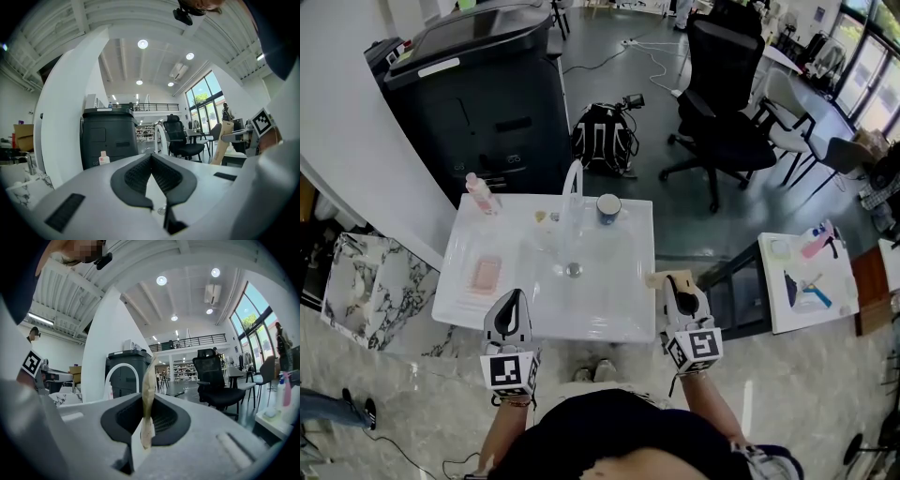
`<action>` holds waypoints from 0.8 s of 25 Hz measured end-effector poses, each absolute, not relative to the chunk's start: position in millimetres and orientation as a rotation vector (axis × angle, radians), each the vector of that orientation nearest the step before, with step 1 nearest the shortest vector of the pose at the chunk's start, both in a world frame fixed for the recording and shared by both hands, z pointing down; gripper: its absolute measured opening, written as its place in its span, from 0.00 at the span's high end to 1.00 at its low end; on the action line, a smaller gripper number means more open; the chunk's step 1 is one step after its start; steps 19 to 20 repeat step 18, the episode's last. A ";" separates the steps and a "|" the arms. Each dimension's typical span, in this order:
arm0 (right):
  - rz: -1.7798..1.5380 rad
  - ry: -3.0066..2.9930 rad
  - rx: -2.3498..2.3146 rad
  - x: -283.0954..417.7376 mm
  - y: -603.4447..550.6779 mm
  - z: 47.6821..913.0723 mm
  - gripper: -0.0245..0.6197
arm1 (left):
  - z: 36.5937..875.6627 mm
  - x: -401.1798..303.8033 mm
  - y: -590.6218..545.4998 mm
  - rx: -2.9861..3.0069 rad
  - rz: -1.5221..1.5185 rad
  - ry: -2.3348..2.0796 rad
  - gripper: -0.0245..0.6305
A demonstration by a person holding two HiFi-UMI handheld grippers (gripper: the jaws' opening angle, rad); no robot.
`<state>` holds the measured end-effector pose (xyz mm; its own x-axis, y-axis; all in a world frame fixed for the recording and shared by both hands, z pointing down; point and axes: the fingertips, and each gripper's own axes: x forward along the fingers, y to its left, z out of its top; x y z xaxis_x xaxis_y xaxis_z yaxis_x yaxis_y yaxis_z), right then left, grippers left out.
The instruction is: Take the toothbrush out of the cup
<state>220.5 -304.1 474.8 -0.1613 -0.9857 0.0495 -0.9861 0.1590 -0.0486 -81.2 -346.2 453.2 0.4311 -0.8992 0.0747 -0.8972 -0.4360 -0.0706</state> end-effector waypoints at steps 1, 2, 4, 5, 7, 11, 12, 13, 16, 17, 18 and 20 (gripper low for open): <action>0.109 -2.388 2.028 220.2 -304.8 474.8 0.91 | 452.8 -81.6 -346.6 -2.641 -0.157 1.658 0.96; 0.108 -2.390 2.027 219.9 -305.8 474.8 0.91 | 453.5 -82.2 -346.9 -2.640 -0.159 1.660 0.96; 0.106 -2.396 2.024 218.6 -307.9 474.7 0.91 | 454.8 -83.5 -347.2 -2.637 -0.162 1.666 0.96; 0.104 -2.398 2.021 217.5 -308.8 474.6 0.91 | 454.4 -83.9 -347.3 -2.636 -0.160 1.666 0.96; 0.100 -2.402 2.015 215.9 -310.2 474.5 0.91 | 453.7 -84.0 -347.9 -2.633 -0.160 1.666 0.96; 0.113 -2.411 2.017 214.9 -312.1 475.8 0.91 | 454.5 -84.0 -349.6 -2.632 -0.164 1.668 0.96; 0.118 -2.413 2.015 214.3 -312.2 476.8 0.91 | 454.7 -83.9 -349.6 -2.631 -0.164 1.669 0.96; 0.122 -2.413 2.011 213.6 -312.0 478.1 0.91 | 455.0 -83.7 -349.5 -2.631 -0.165 1.670 0.96; 0.136 -2.415 2.004 212.1 -311.6 481.5 0.91 | 454.6 -82.8 -350.6 -2.633 -0.163 1.669 0.96; 0.140 -2.417 2.003 211.7 -311.8 482.4 0.91 | 453.7 -82.4 -351.4 -2.634 -0.162 1.668 0.96; 0.143 -2.418 2.001 211.3 -312.1 483.3 0.91 | 452.8 -82.1 -352.3 -2.635 -0.160 1.666 0.96; 0.143 -2.418 2.001 211.3 -312.1 483.3 0.91 | 452.8 -82.1 -352.3 -2.635 -0.160 1.666 0.96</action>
